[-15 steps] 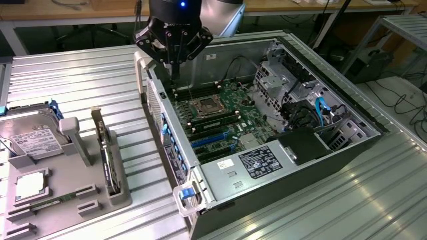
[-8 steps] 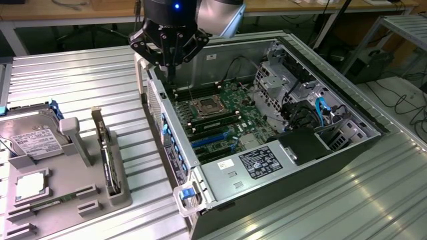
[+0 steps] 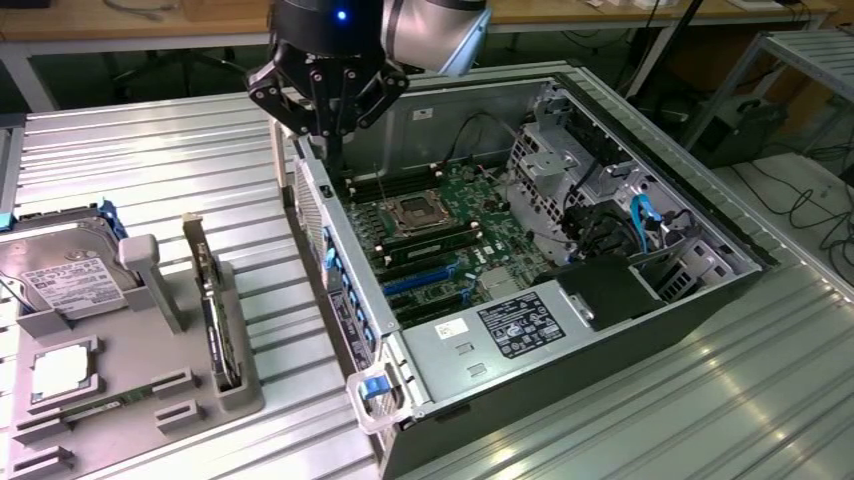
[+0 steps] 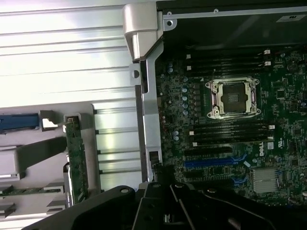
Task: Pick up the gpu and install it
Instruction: 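Reach for the gpu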
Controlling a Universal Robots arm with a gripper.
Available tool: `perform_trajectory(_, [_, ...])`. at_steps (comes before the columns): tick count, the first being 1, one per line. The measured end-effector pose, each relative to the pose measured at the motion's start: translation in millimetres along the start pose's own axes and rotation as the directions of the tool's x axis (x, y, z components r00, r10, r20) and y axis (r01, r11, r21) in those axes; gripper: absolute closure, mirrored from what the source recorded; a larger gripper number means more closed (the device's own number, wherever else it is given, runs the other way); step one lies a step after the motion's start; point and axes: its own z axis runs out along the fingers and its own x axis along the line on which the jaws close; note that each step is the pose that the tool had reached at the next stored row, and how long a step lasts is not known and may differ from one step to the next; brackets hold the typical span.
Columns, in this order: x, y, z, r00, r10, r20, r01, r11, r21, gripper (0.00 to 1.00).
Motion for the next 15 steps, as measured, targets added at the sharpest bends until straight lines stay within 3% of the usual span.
perform_trajectory(15, [17.2, -5.0, 0.3, 1.0000, 0.000, 0.0000, 0.000, 1.0000, 0.0001, 0.89])
